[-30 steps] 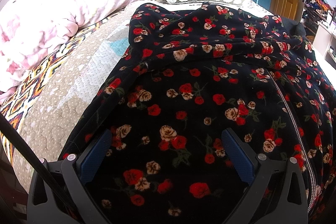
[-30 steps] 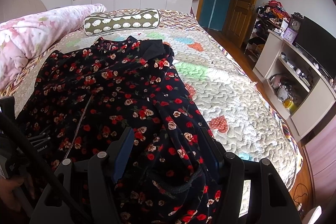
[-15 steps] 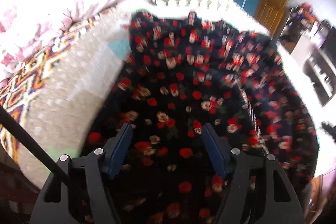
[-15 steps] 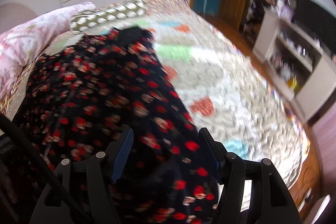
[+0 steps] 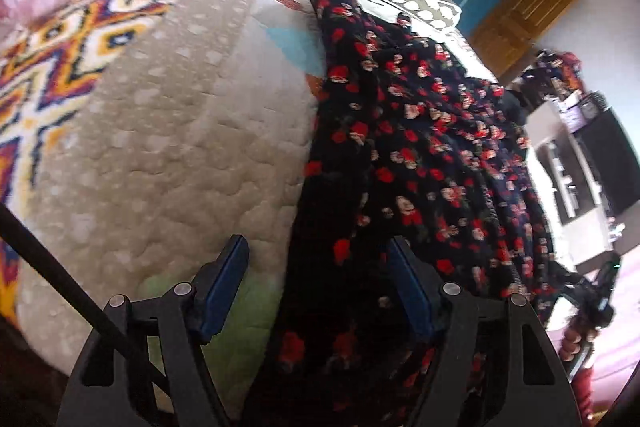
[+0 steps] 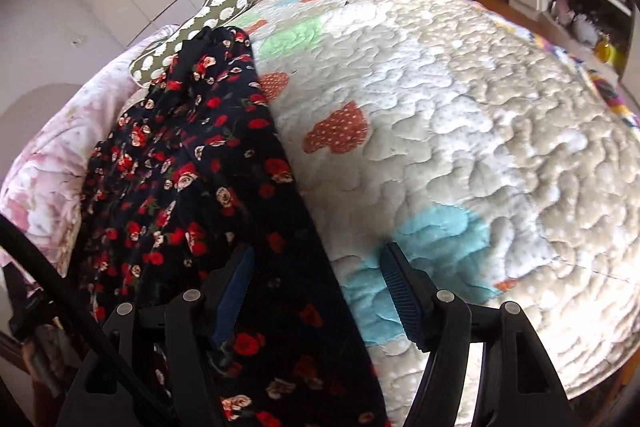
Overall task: Fold large clothes
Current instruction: 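Grasp the dress side with the left gripper and lift it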
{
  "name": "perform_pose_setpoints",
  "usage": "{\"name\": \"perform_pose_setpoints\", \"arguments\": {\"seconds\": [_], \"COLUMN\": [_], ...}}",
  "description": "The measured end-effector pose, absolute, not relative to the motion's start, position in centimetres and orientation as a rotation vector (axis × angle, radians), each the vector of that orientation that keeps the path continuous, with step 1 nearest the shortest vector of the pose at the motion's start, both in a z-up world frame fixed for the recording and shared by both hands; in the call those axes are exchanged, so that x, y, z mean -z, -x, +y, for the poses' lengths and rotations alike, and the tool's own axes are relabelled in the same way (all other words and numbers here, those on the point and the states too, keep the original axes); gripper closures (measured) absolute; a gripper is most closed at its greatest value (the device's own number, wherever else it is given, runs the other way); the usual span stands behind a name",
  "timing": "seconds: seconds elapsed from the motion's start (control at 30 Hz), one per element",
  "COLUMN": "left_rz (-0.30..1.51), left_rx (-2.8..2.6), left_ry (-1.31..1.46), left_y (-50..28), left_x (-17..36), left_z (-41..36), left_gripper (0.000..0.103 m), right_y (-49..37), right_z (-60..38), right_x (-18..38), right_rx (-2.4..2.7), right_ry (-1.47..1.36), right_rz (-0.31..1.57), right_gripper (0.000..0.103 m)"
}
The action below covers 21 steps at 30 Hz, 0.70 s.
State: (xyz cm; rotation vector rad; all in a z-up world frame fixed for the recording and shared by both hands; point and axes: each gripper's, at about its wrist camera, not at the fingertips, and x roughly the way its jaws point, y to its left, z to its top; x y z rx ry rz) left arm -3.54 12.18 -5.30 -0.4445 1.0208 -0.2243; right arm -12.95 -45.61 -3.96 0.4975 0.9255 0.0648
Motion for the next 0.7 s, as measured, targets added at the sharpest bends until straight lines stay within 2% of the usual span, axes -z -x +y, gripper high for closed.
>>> {"name": "perform_pose_setpoints", "arguments": {"seconds": [0.03,0.07,0.1,0.13,0.27,0.47,0.57,0.6,0.7], "left_rz": [1.019,1.029,1.037,1.040,1.007,0.972,0.964,0.958,0.947], "left_rx": [0.247,0.284,0.287,0.278,0.276,0.277,0.293,0.296,0.309], "left_ry": [0.464,0.487,0.481,0.460,0.473,0.477,0.497,0.502,0.533], "left_y": [4.2,4.3,4.6,5.1,7.3,11.2,12.6,13.0,14.3], "left_x": [5.3,5.3,5.2,5.2,5.3,5.6,5.9,5.9,6.6], "left_z": [11.8,11.6,11.2,10.7,10.7,11.5,12.1,12.3,12.9], "left_gripper": [0.045,0.063,0.074,0.076,0.078,0.071,0.056,0.048,0.036], "right_y": [13.0,13.1,13.2,13.6,14.9,16.3,17.1,17.5,18.8], "right_z": [-45.6,-45.5,-45.3,-45.2,-44.7,-44.8,-44.6,-44.7,-44.6], "right_x": [4.0,3.9,3.8,3.9,4.4,5.0,5.2,5.1,5.5], "right_rx": [-0.088,-0.122,-0.151,-0.207,-0.286,-0.310,-0.311,-0.313,-0.306], "right_ry": [-0.510,-0.530,-0.546,-0.576,-0.643,-0.707,-0.699,-0.692,-0.664], "right_rz": [0.926,0.928,0.930,0.935,0.939,0.942,0.950,0.953,0.968], "right_gripper": [0.034,0.040,0.043,0.049,0.053,0.053,0.053,0.053,0.053]}}
